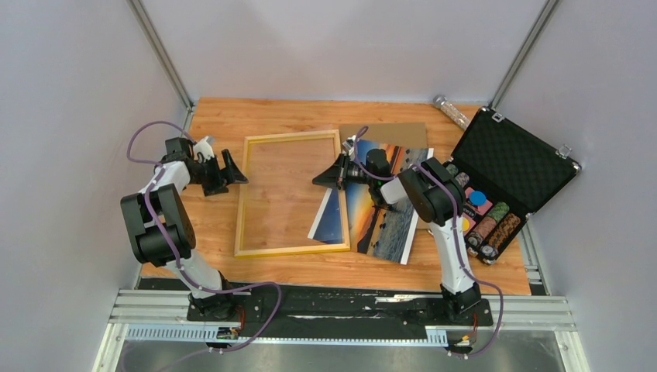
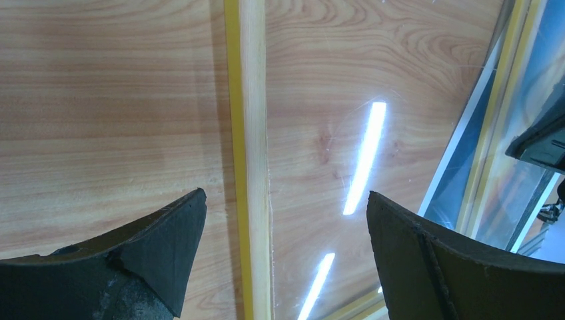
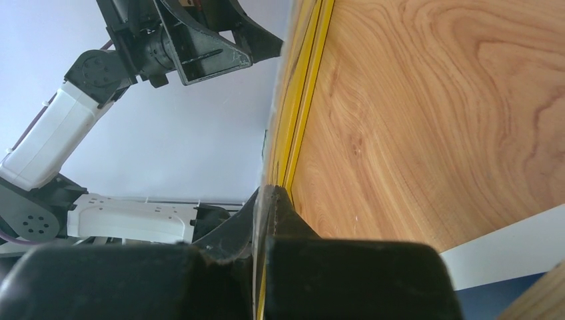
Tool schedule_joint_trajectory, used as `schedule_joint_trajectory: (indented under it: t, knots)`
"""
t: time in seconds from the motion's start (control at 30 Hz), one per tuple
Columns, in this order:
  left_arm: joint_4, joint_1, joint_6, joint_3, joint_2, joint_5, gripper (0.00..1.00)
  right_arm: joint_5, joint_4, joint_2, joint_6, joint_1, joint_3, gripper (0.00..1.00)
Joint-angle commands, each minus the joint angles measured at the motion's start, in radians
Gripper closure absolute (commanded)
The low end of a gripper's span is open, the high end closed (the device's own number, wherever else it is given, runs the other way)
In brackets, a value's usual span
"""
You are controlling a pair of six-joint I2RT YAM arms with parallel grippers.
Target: Put the photo into the frame
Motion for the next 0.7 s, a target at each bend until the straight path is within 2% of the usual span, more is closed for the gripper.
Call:
schedule_joint_trajectory:
  t: [0.0, 0.67]
  knots:
    - [0.008, 0.013, 0.024, 0.0, 0.007, 0.02, 0.03, -0.007, 0.072, 0.012, -0.024, 0.0, 0.032, 1.0]
    - [0.006, 0.014, 0.027, 0.0, 0.008, 0.006, 0.03, 0.014, 0.08, 0.026, -0.04, -0.018, 0.045, 1.0]
